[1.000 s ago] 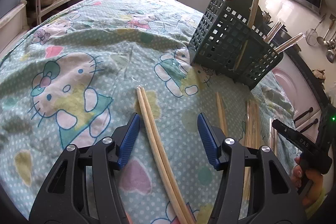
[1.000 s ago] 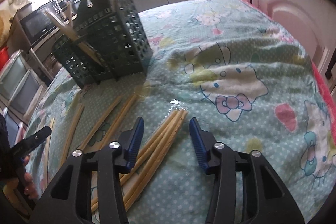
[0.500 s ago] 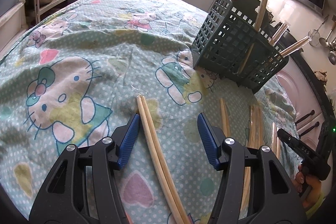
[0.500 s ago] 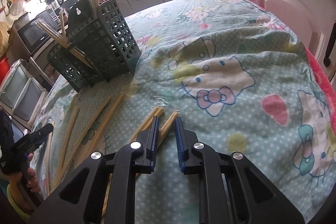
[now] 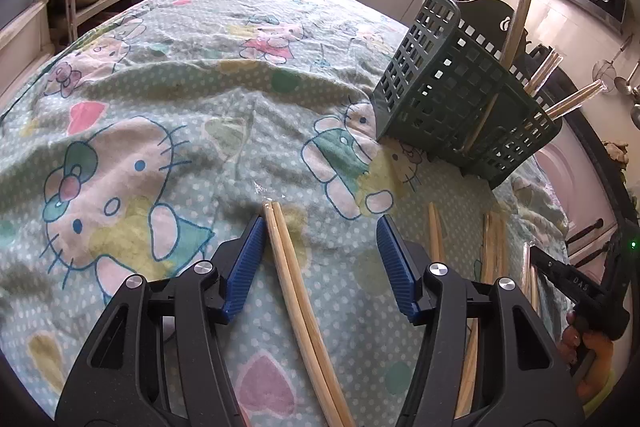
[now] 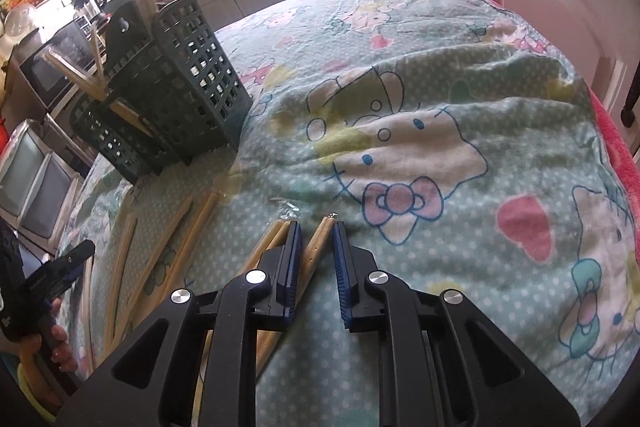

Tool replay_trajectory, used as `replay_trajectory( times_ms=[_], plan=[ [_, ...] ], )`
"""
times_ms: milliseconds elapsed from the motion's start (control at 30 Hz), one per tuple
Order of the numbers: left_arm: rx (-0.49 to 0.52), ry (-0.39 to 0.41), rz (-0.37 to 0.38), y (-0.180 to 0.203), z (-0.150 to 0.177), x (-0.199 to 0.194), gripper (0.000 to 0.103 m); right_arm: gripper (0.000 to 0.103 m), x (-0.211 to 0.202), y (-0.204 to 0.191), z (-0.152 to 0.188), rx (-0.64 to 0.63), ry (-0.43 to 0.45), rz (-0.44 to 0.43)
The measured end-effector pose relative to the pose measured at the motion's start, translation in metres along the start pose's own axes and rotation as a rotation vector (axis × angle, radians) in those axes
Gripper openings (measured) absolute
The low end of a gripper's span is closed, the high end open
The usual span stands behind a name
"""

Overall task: Organize utensils
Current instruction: 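Close the right tool on a wooden chopstick while the left tool grasps another, then lift the held chopsticks with both tools and carry them over the caddy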

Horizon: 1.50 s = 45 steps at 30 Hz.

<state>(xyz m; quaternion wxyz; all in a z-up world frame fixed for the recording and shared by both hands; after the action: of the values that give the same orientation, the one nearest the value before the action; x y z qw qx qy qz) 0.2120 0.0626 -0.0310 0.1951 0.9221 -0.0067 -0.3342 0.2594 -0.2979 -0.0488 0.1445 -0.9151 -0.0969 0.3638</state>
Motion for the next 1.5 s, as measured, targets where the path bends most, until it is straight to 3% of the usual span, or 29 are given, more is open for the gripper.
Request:
replay_trajectory(
  times_ms=[133, 333, 400, 667, 767, 1133, 1500],
  plan=[
    [0.015, 0.0, -0.007, 0.001, -0.001, 0.002, 0.049, 0.014, 0.001, 0.001, -0.001, -0.009, 0.011, -0.011],
    [0.035, -0.004, -0.024, 0.004, -0.002, 0.005, 0.047, 0.01, -0.007, 0.015, -0.002, 0.077, 0.018, -0.071],
    [0.039, -0.003, -0.04, 0.004, -0.003, 0.006, 0.043, 0.009, -0.013, 0.015, -0.003, 0.086, 0.033, -0.092],
    [0.043, 0.012, -0.096, -0.005, -0.003, 0.003, 0.008, 0.008, -0.029, -0.001, -0.009, 0.045, 0.078, -0.132],
    [0.024, 0.016, -0.078, -0.008, -0.003, -0.001, 0.004, 0.008, -0.034, -0.008, -0.011, 0.023, 0.085, -0.136],
    [0.01, 0.092, 0.017, 0.006, -0.01, -0.033, 0.001, 0.006, -0.061, -0.031, -0.02, -0.049, 0.148, -0.164],
    [0.033, 0.209, 0.065, 0.028, -0.045, -0.067, 0.001, 0.006, -0.084, -0.068, -0.029, -0.141, 0.201, -0.23]
  ],
)
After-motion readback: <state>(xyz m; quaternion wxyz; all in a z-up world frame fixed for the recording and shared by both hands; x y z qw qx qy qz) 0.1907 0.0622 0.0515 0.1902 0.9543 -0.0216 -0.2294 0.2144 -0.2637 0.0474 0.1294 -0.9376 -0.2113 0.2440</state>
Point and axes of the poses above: each gripper's, at about its wrist camera, not at the fingertips, and x roughly the way its jaws point, y to its right, z to its underside, the point moved 1 cm from there along x, roughly the way its jaws point, and after that the axes turned 10 degrees about y, right-handed, at the moved point
